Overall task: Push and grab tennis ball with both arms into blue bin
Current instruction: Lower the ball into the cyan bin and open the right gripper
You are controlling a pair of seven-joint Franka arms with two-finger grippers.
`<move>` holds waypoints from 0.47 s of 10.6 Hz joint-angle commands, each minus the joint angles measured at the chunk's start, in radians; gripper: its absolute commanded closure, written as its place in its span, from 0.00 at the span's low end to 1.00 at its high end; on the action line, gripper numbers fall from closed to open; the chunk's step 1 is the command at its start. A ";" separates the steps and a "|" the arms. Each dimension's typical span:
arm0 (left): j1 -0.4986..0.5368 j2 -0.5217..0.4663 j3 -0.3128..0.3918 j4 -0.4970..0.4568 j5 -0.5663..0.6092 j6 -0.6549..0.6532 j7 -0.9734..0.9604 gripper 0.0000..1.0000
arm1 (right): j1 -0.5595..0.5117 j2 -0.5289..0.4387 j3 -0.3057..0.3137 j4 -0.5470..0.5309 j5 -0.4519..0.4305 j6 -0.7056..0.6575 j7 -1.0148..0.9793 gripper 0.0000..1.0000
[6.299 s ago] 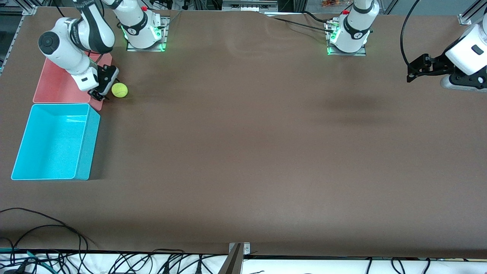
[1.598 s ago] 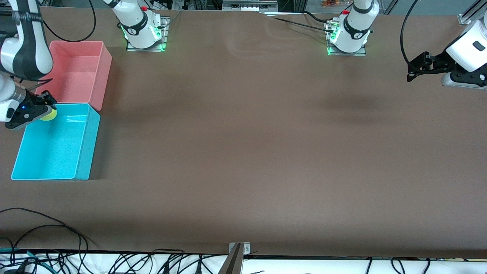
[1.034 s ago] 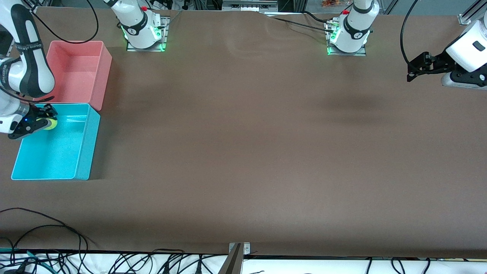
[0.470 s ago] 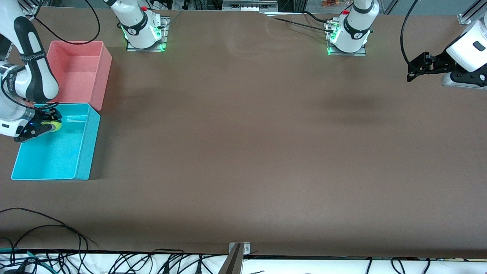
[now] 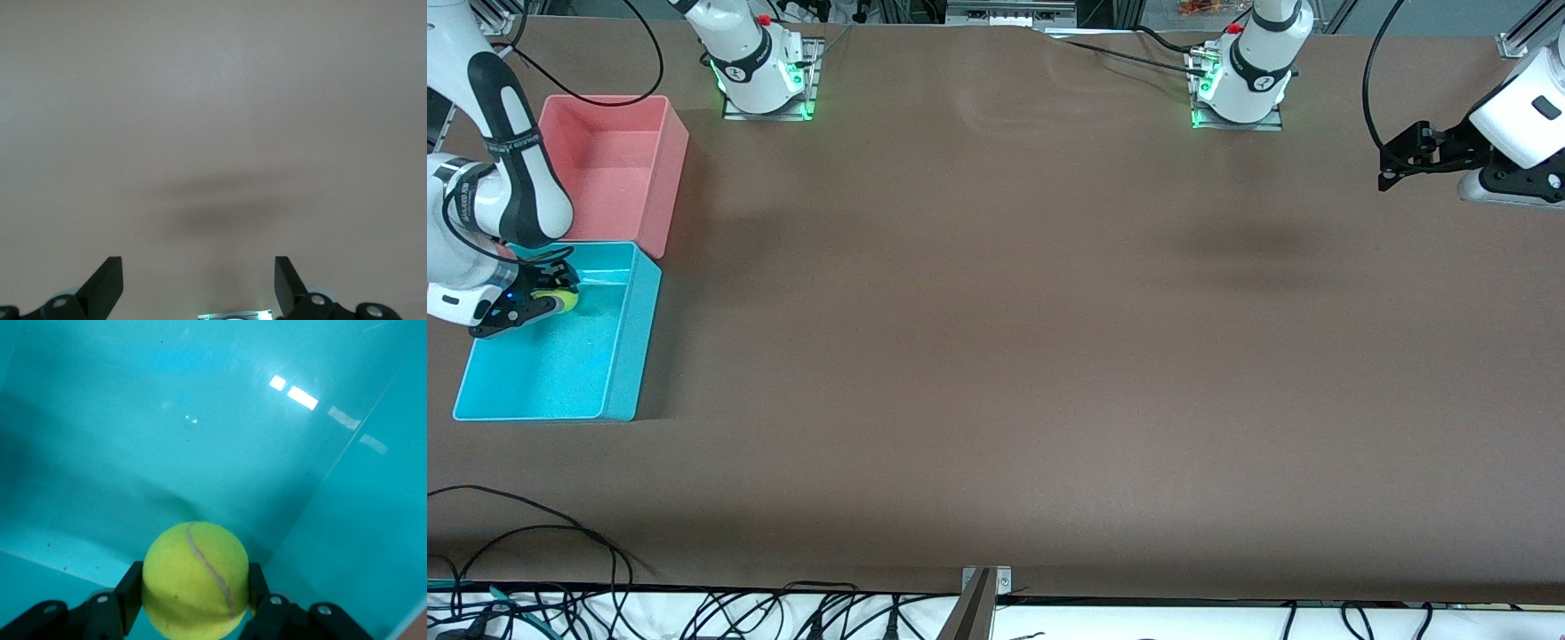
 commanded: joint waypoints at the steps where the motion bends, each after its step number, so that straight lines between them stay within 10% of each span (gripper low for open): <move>1: -0.004 0.011 0.002 0.029 0.011 -0.023 -0.009 0.00 | -0.012 0.020 0.014 0.027 0.004 0.001 0.052 0.16; 5: -0.006 0.011 0.002 0.029 0.011 -0.023 -0.009 0.00 | -0.010 0.021 0.014 0.027 0.002 0.001 0.070 0.00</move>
